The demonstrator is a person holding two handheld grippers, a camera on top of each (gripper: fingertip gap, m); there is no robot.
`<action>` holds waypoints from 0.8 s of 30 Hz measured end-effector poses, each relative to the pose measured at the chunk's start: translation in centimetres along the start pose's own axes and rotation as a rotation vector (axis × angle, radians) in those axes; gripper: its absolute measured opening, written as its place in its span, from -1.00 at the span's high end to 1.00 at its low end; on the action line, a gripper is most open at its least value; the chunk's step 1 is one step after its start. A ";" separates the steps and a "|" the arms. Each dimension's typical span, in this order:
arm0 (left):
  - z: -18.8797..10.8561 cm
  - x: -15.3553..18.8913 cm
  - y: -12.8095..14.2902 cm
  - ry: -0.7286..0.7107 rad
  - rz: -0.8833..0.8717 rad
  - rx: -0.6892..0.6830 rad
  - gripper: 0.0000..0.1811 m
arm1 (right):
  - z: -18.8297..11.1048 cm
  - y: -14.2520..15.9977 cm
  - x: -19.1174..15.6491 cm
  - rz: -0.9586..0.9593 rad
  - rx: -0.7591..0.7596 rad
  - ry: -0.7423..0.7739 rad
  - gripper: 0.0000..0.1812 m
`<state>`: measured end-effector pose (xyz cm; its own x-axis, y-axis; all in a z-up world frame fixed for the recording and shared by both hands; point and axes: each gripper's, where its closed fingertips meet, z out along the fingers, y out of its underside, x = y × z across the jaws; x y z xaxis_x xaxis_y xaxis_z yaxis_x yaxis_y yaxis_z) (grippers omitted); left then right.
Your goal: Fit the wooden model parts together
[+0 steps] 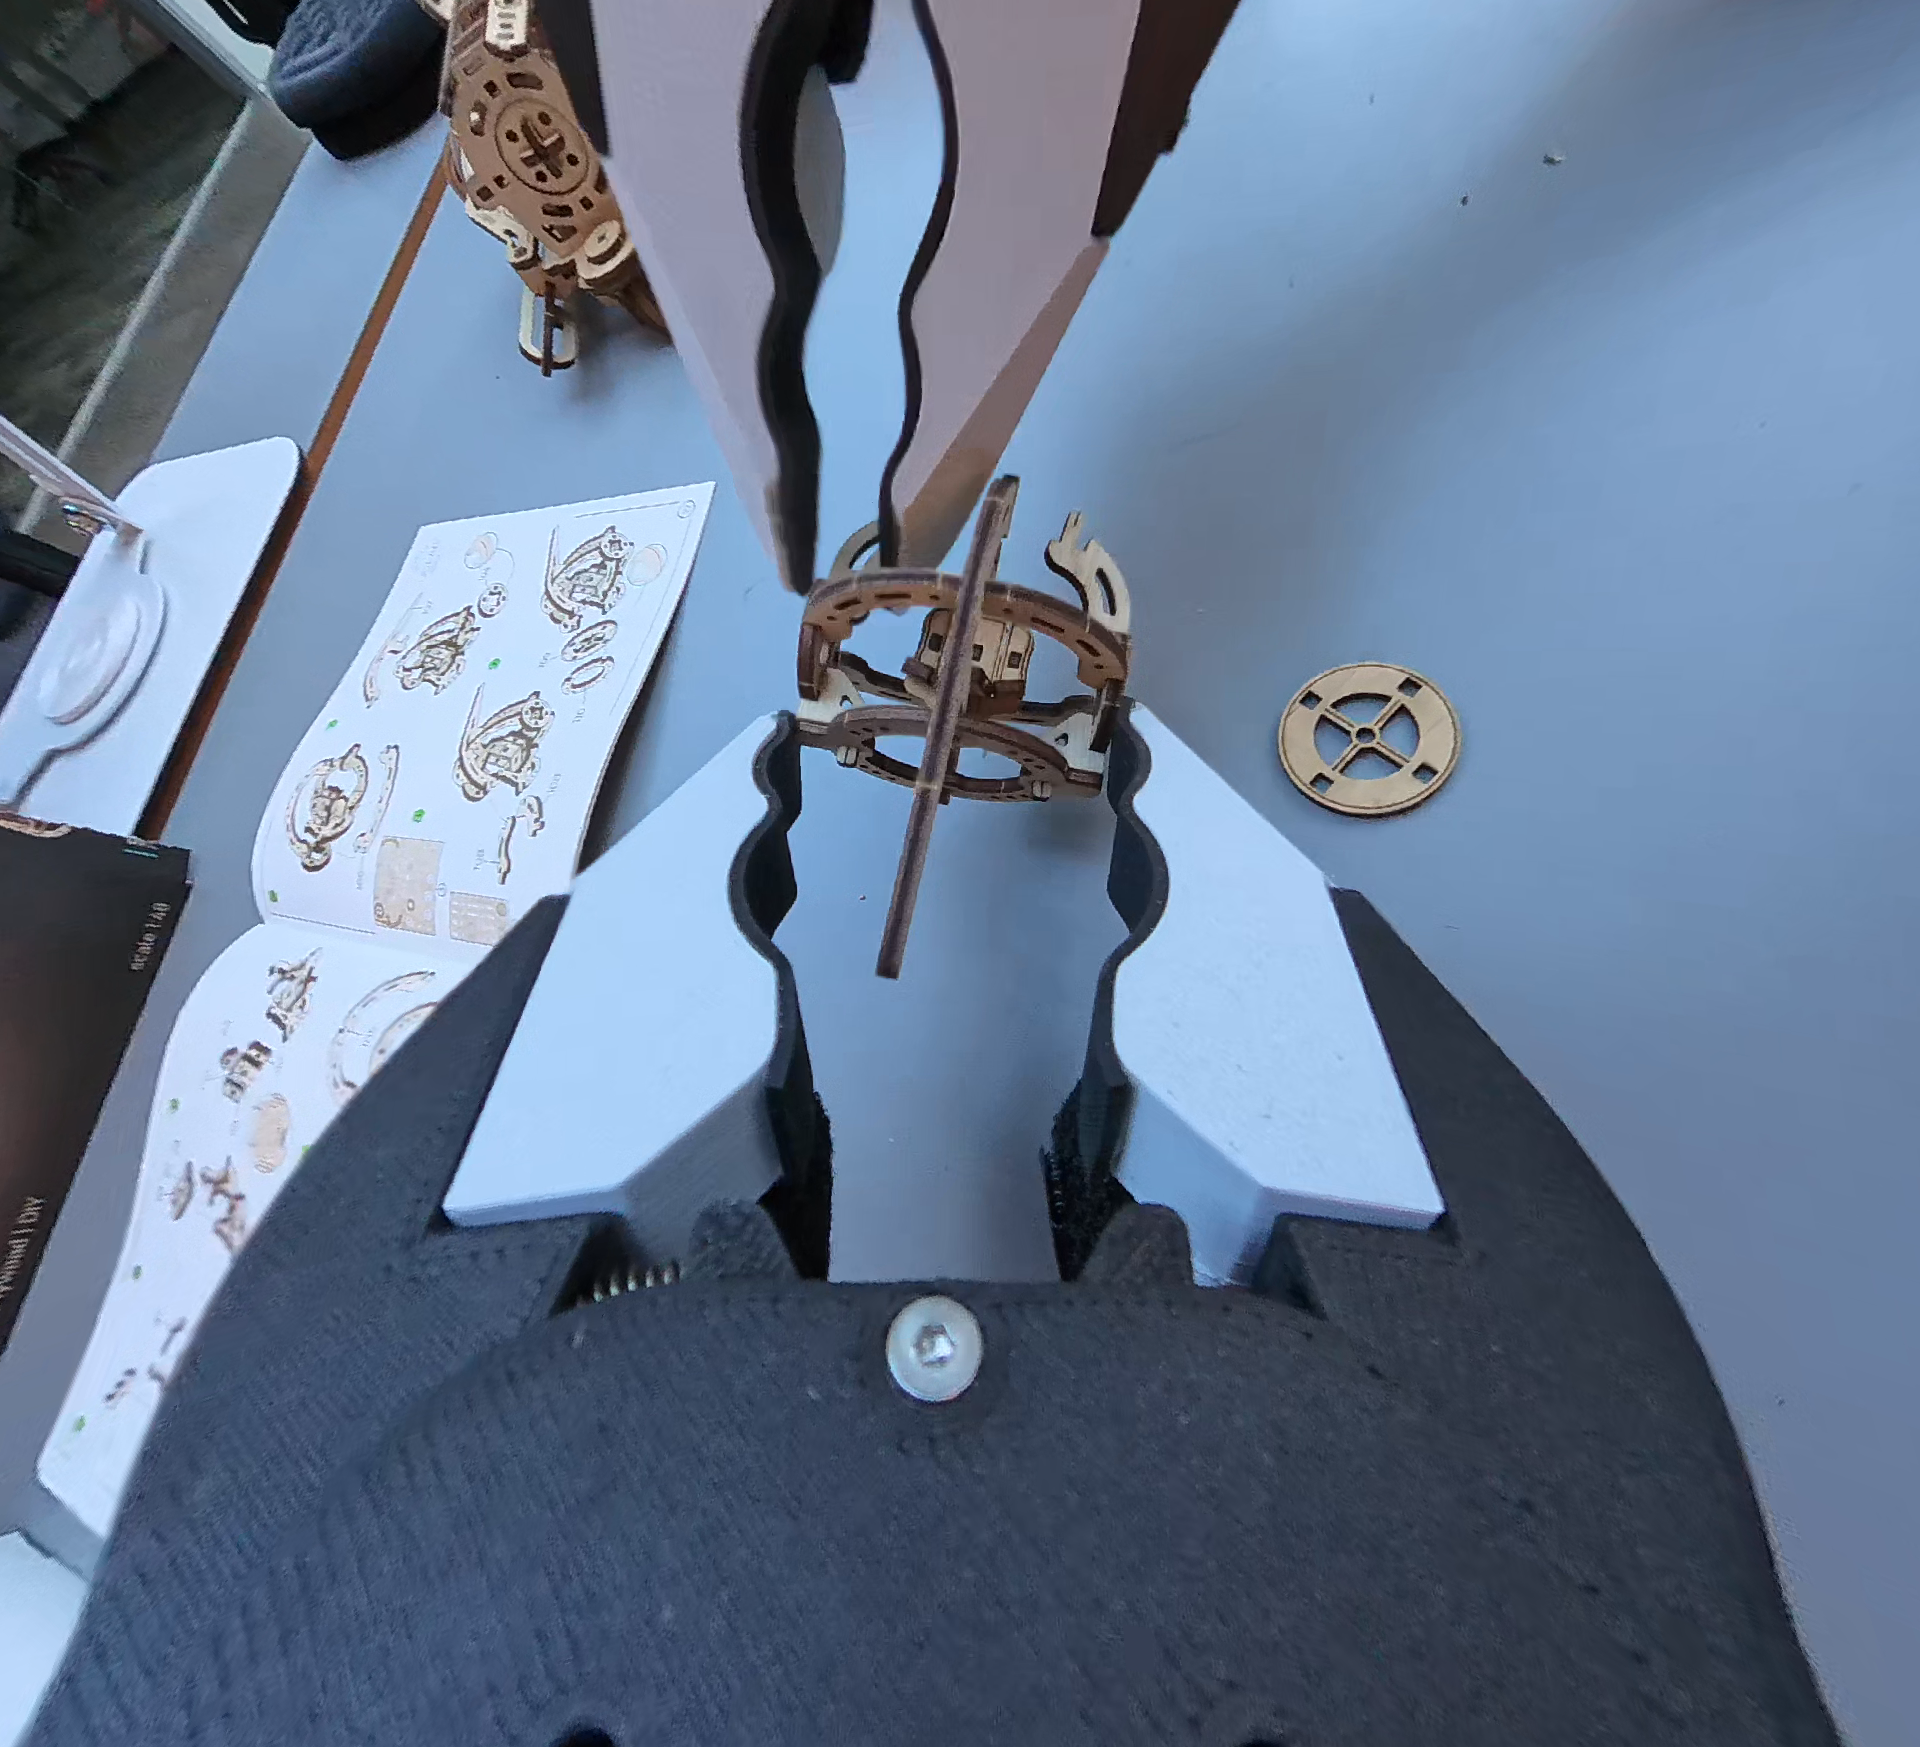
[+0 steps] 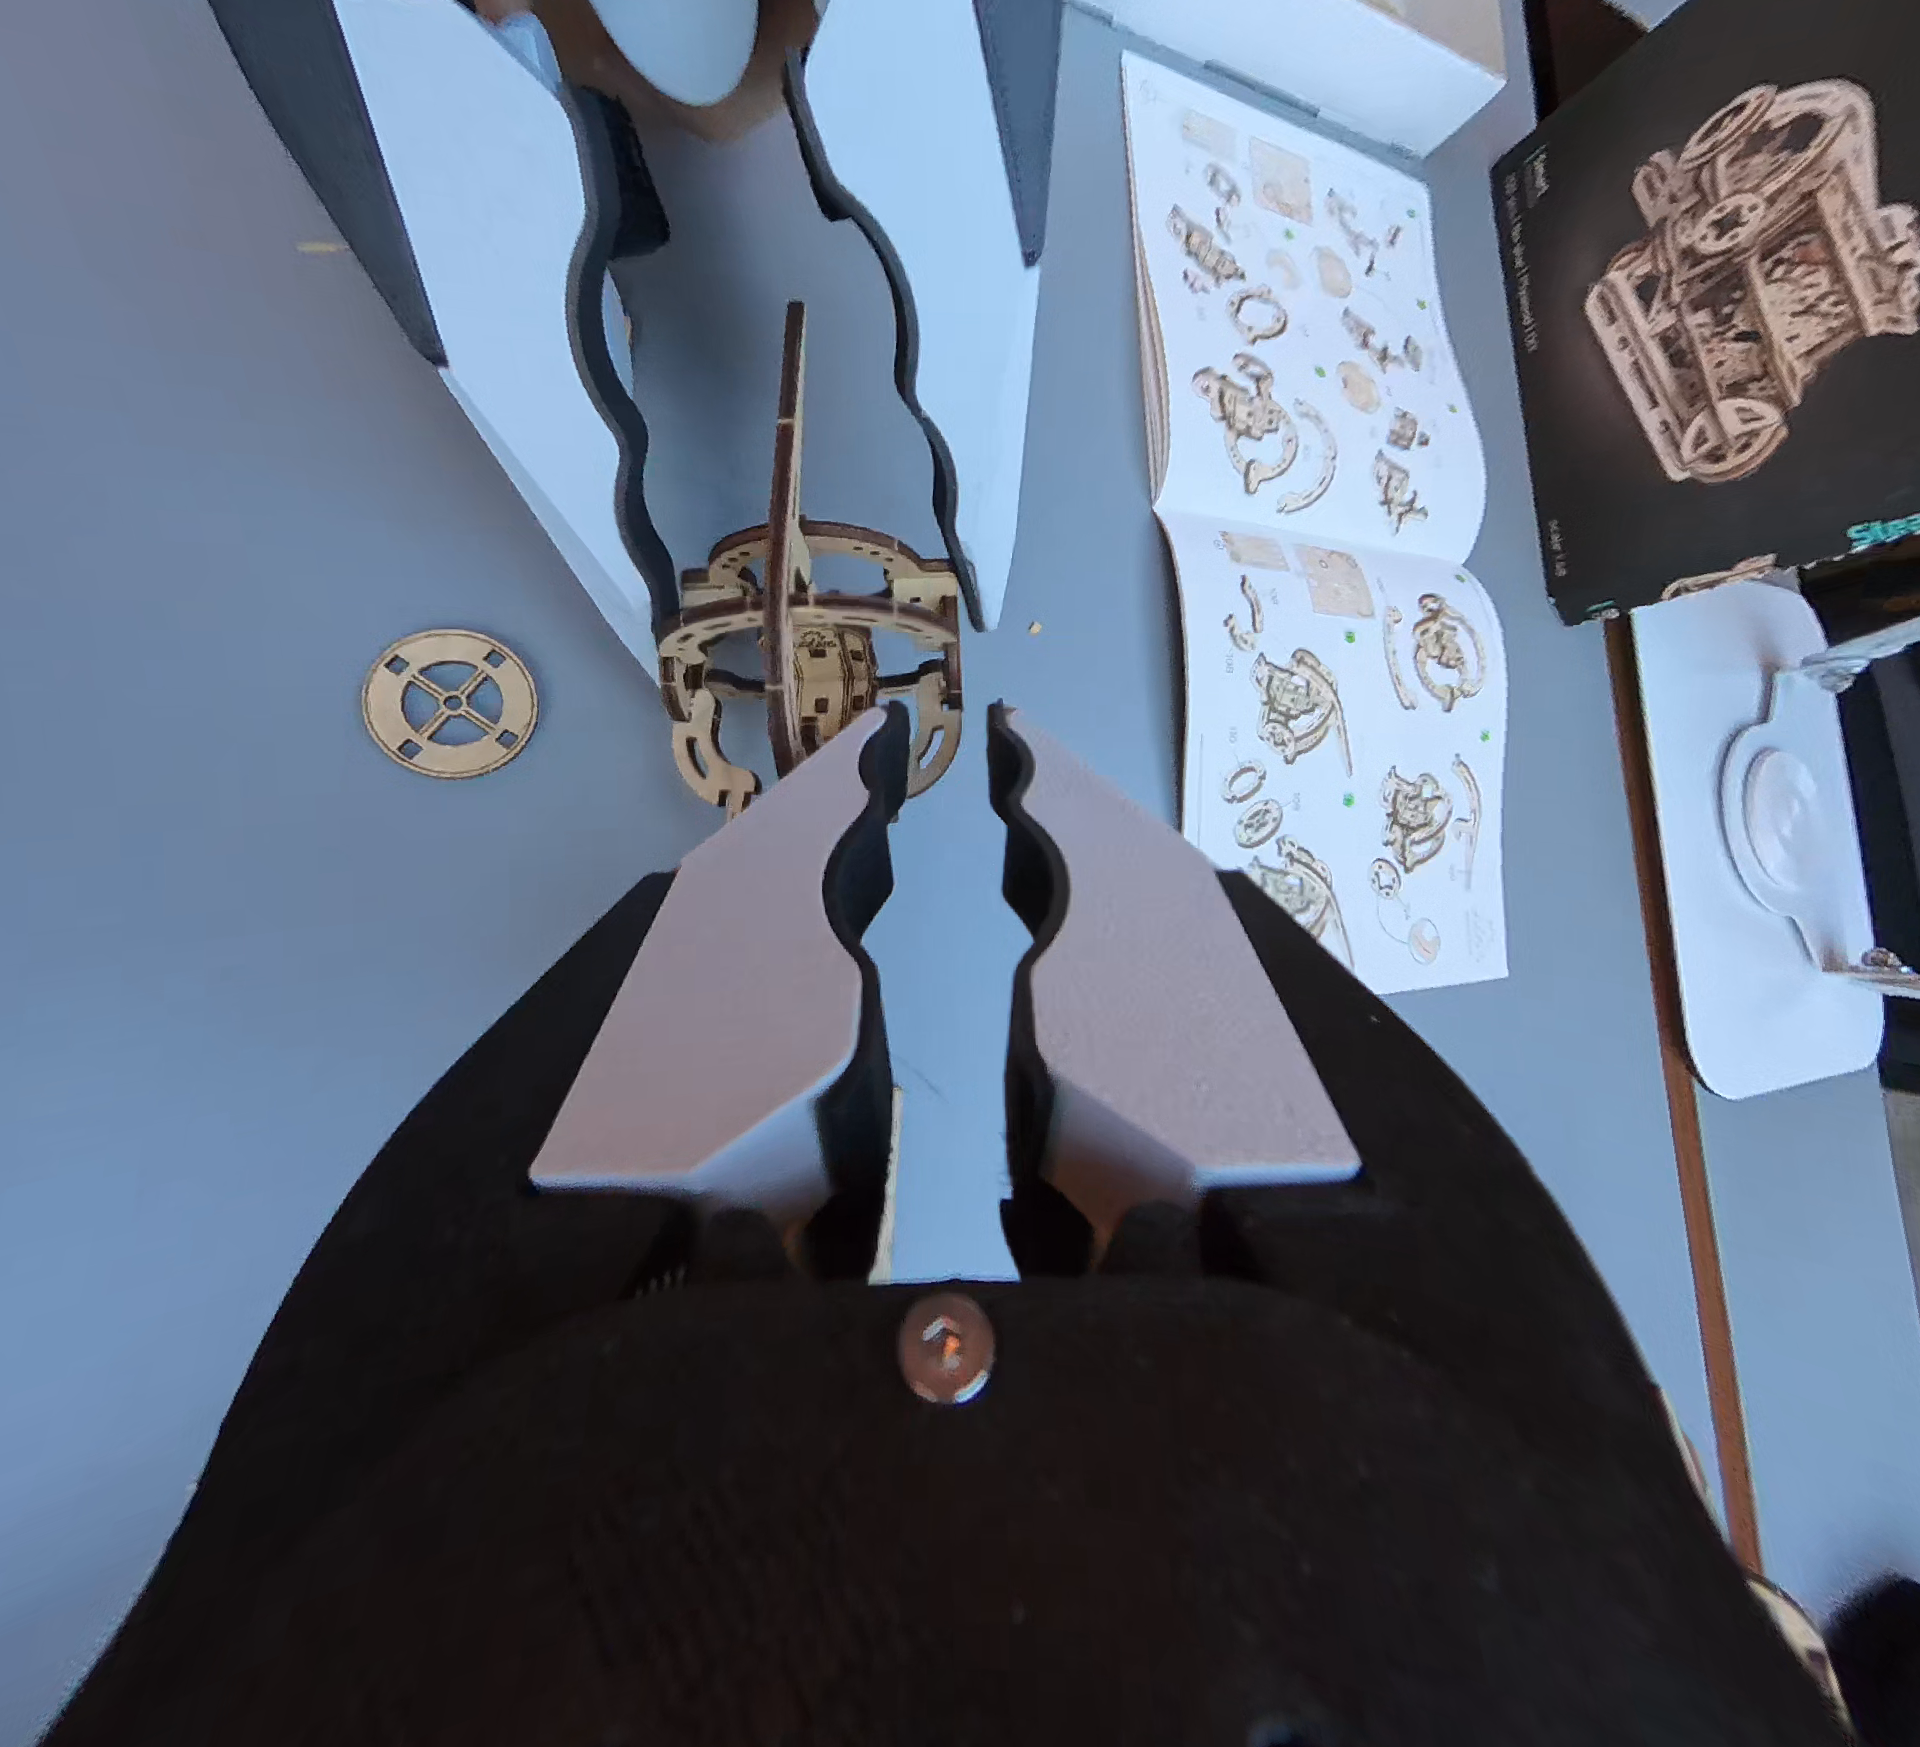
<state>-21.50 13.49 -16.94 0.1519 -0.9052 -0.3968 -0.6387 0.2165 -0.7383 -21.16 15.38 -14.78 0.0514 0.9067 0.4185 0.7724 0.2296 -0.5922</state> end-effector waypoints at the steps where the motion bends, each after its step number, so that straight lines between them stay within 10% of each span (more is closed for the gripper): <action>1: 0.0 -0.1 0.0 -0.007 0.007 0.000 0.35 | -0.2 -0.3 0.0 0.003 0.028 -0.004 0.85; 15: -0.7 -1.6 0.6 -0.101 0.081 -0.025 0.35 | -4.2 -0.4 4.7 0.392 0.534 -0.052 0.85; 24: -1.5 -1.4 2.6 0.115 -0.211 -0.049 0.35 | -2.6 2.6 5.8 0.550 0.567 -0.066 0.88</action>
<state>-24.49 14.74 -17.43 0.2010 -0.9647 -0.1703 -0.6380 0.0030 -0.7700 -17.18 20.32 -12.08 0.2805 0.9575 -0.0676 0.2061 -0.1289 -0.9700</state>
